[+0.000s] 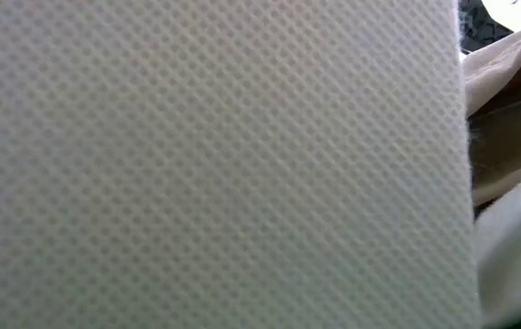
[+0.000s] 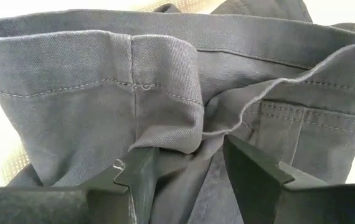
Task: Sort clothes
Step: Put the black short pants into the white bin, then put the white polo shirt into the brown laundry organizer
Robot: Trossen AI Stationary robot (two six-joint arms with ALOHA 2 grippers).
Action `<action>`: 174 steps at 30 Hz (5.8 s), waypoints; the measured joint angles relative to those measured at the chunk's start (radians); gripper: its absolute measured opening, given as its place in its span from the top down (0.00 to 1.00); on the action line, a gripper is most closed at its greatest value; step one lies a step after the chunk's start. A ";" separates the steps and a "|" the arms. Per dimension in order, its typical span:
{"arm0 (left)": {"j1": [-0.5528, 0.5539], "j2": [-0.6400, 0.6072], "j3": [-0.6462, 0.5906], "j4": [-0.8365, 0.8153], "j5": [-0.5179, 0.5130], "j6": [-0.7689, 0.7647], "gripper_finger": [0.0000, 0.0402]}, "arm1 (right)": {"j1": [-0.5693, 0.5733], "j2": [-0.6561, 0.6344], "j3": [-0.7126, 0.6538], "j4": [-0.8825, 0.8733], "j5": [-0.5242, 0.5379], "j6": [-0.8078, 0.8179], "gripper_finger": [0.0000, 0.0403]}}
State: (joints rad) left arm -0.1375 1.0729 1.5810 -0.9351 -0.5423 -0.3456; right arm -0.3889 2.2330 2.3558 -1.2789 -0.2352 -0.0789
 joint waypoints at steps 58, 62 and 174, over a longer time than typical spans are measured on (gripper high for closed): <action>0.033 0.221 0.028 -0.069 -0.053 -0.045 1.00 | 0.003 -0.042 0.000 -0.017 -0.008 0.034 0.56; 0.035 0.217 0.027 -0.078 -0.052 -0.044 1.00 | 0.003 -0.042 0.000 -0.002 -0.008 0.038 0.57; 0.041 0.013 0.027 -0.214 -0.007 -0.029 1.00 | 0.513 -0.783 -0.414 -0.271 0.558 0.349 0.72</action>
State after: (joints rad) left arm -0.0963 1.0861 1.6077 -1.1495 -0.5495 -0.3748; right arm 0.1246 1.4504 1.9421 -1.5499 0.3226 0.2699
